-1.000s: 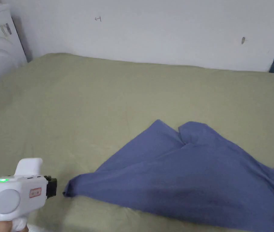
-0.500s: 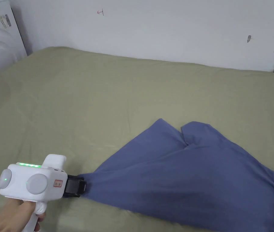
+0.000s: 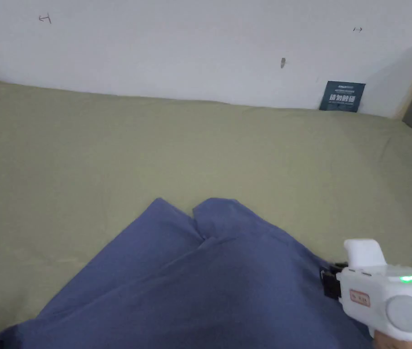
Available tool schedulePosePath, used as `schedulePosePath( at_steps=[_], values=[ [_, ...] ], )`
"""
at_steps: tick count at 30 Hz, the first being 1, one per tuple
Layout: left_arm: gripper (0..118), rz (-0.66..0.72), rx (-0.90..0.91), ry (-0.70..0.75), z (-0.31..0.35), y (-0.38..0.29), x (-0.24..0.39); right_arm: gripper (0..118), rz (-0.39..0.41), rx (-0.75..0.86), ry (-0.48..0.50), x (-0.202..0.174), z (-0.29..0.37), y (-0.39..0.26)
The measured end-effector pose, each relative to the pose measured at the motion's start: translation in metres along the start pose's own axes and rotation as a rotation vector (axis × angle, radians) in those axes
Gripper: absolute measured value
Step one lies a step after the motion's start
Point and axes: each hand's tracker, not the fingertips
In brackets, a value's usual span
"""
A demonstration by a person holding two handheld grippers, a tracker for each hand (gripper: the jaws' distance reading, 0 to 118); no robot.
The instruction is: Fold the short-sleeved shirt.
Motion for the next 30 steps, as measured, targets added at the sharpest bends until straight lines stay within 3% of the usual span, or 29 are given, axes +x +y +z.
schedulePosePath(
  at_steps=[9,10,11,12,13,14,18,20,21,22,23,24,30],
  values=[
    [3,0.031,-0.008,-0.008,0.002,0.005,0.007,0,0.101,-0.151,-0.009,0.008,-0.126,0.094],
    [3,0.039,-0.009,-0.01,0.001,0.006,0.007,10,0.095,-0.164,-0.004,0.009,-0.135,0.097],
    [3,0.045,-0.013,-0.015,-0.001,0.007,0.007,44,0.087,-0.182,-0.014,0.011,-0.142,0.099],
    [3,0.042,-0.015,-0.014,-0.002,0.008,0.009,102,0.076,-0.221,-0.002,0.013,-0.152,0.1],
    [3,0.04,-0.016,-0.013,-0.002,0.009,0.009,116,0.074,-0.263,0.013,0.013,-0.16,0.1],
    [3,0.034,-0.02,-0.013,-0.003,0.011,0.009,112,0.068,-0.174,-0.007,0.014,-0.165,0.101],
    [3,0.021,-0.029,-0.011,-0.005,0.013,0.008,111,0.084,-0.274,0.017,0.009,-0.191,0.081],
    [3,0.025,-0.031,-0.011,-0.006,0.014,0.008,110,0.147,-0.301,-0.021,-0.001,-0.188,0.085],
    [3,0.024,-0.032,-0.011,-0.005,0.014,0.008,103,0.134,-0.271,-0.025,-0.003,-0.184,0.085],
    [3,0.025,-0.032,-0.009,-0.005,0.015,0.008,88,0.117,-0.277,-0.019,-0.003,-0.179,0.088],
    [3,0.028,-0.034,-0.005,-0.004,0.016,0.01,59,0.093,-0.253,-0.001,-0.005,-0.17,0.092],
    [3,0.022,-0.035,0.002,-0.004,0.017,0.013,0,0.118,-0.189,-0.022,-0.006,-0.156,0.096],
    [3,0.055,0.022,0.017,0.019,0.027,0.017,0,0.121,-0.042,0.041,-0.012,-0.065,0.111]
  ],
)
